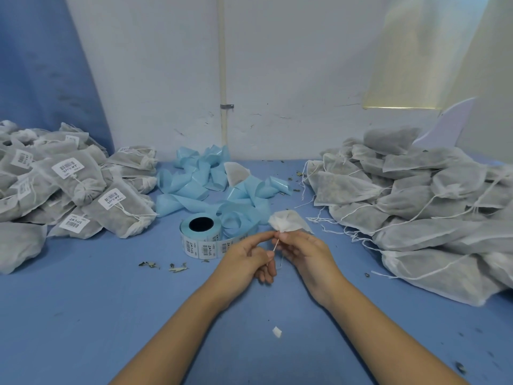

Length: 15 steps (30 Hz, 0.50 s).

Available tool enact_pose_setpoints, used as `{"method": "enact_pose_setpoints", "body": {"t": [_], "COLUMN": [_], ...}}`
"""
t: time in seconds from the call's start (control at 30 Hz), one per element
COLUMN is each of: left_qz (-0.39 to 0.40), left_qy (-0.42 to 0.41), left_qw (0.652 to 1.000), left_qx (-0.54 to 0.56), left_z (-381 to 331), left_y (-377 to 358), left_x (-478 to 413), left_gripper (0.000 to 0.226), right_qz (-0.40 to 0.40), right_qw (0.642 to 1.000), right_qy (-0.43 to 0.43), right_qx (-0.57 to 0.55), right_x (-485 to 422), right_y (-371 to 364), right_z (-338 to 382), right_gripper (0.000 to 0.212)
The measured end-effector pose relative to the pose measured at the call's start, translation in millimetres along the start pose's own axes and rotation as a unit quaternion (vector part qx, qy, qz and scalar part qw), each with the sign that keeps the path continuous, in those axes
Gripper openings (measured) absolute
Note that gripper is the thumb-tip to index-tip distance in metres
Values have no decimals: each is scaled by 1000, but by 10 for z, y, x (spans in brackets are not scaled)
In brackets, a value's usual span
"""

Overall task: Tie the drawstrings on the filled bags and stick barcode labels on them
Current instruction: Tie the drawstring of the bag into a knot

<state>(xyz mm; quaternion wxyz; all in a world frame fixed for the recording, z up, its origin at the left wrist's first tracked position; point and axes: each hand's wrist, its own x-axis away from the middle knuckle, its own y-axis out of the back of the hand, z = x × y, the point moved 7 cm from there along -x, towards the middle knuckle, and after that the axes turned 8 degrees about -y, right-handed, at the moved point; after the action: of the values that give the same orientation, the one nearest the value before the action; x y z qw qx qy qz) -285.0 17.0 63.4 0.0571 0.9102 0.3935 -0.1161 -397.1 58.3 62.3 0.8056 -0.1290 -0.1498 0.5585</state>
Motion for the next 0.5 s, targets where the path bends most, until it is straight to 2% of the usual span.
{"method": "enact_pose_setpoints", "body": {"t": [0.23,0.5], "left_qz": [27,2], "left_qy": [-3,-6], "left_qw": [999,998], "left_qx": [-33,-62], "left_z": [-47,-9], "left_y": [-88,-80], "left_x": [-31,-29], "left_gripper": [38,25], "right_qz": [-37,-38], "right_qw": [993,993], "right_qy": [-40,-37], "right_qx": [-109,-102], "right_x": [-26,-33], "right_y": [100,98], "right_z": [-35,-25], "right_gripper": [14,15]}}
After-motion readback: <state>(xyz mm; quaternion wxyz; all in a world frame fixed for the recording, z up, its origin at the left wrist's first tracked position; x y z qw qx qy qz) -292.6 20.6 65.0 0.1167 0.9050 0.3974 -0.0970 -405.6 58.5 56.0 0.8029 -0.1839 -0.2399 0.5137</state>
